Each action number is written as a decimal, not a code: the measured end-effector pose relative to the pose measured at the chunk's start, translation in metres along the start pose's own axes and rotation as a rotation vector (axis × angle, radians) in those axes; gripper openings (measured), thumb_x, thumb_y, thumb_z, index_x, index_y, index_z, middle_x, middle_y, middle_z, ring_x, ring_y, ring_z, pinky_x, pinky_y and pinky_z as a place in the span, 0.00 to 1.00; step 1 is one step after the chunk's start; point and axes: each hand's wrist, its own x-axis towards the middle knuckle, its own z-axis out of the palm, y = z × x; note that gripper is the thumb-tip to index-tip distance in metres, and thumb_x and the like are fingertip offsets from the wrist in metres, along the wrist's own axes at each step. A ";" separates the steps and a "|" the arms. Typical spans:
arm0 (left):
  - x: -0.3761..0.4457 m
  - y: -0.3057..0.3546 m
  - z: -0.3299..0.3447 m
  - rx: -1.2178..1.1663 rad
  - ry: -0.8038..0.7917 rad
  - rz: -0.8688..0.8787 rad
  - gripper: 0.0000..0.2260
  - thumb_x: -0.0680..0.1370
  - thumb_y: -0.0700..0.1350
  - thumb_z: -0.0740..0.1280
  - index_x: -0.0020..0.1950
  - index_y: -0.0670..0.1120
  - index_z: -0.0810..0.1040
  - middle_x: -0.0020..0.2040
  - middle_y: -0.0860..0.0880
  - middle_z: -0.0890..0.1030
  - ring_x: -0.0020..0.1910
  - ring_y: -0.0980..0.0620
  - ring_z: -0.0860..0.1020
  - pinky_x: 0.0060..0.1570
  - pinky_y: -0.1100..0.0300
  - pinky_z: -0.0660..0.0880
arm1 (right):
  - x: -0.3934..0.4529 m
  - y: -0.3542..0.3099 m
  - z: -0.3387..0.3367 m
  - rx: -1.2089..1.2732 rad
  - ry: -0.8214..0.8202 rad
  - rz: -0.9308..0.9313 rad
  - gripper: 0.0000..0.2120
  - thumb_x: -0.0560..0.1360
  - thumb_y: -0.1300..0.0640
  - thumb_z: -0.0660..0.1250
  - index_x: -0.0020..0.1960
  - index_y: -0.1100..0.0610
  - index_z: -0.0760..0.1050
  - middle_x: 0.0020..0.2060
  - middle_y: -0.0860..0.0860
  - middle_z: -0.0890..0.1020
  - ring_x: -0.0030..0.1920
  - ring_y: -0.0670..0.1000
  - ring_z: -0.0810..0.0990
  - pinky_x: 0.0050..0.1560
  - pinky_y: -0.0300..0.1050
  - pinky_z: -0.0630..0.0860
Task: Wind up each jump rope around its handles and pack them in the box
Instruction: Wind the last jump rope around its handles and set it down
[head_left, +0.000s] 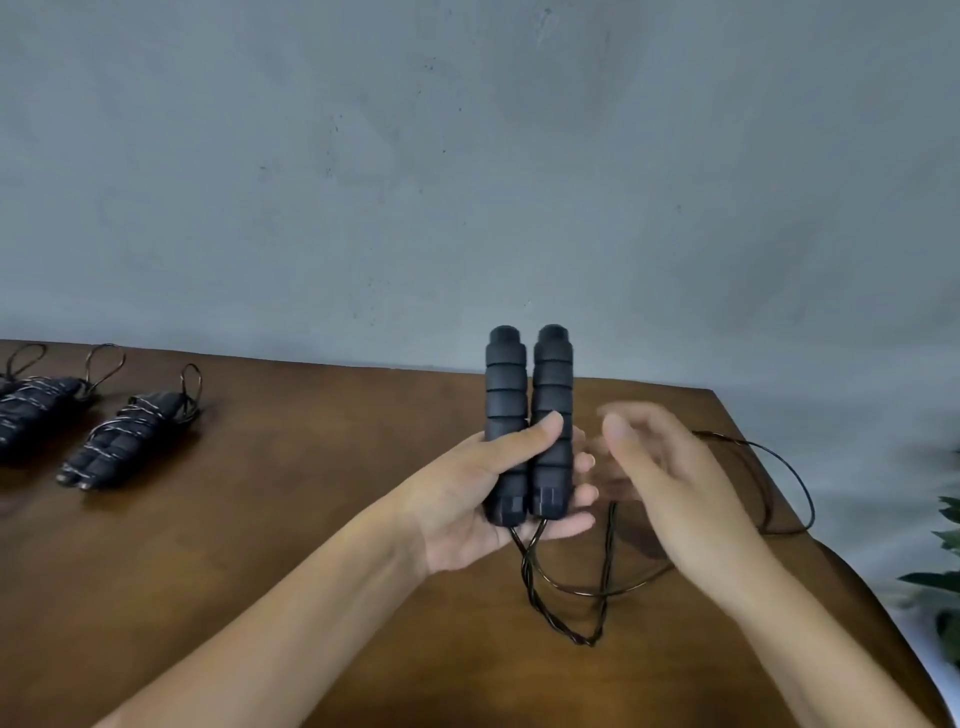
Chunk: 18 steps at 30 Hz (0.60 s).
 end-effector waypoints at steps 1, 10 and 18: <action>-0.001 -0.001 0.002 0.035 -0.005 -0.016 0.19 0.80 0.48 0.72 0.66 0.40 0.79 0.53 0.42 0.84 0.50 0.42 0.83 0.63 0.39 0.79 | 0.007 -0.003 -0.001 0.078 -0.036 0.011 0.24 0.76 0.35 0.63 0.67 0.44 0.73 0.51 0.40 0.86 0.53 0.42 0.85 0.62 0.51 0.78; -0.008 0.001 0.002 0.039 -0.028 -0.102 0.17 0.81 0.51 0.69 0.66 0.44 0.82 0.63 0.38 0.84 0.57 0.38 0.84 0.65 0.36 0.77 | 0.018 -0.008 0.009 0.339 -0.207 0.012 0.19 0.79 0.51 0.67 0.70 0.44 0.72 0.53 0.47 0.87 0.52 0.45 0.84 0.58 0.47 0.73; -0.007 -0.004 0.004 0.054 -0.095 -0.169 0.21 0.82 0.53 0.70 0.67 0.39 0.80 0.55 0.43 0.82 0.52 0.43 0.83 0.67 0.36 0.76 | 0.017 -0.005 0.006 0.291 -0.276 -0.004 0.13 0.81 0.51 0.66 0.64 0.39 0.76 0.42 0.47 0.83 0.33 0.46 0.72 0.42 0.40 0.74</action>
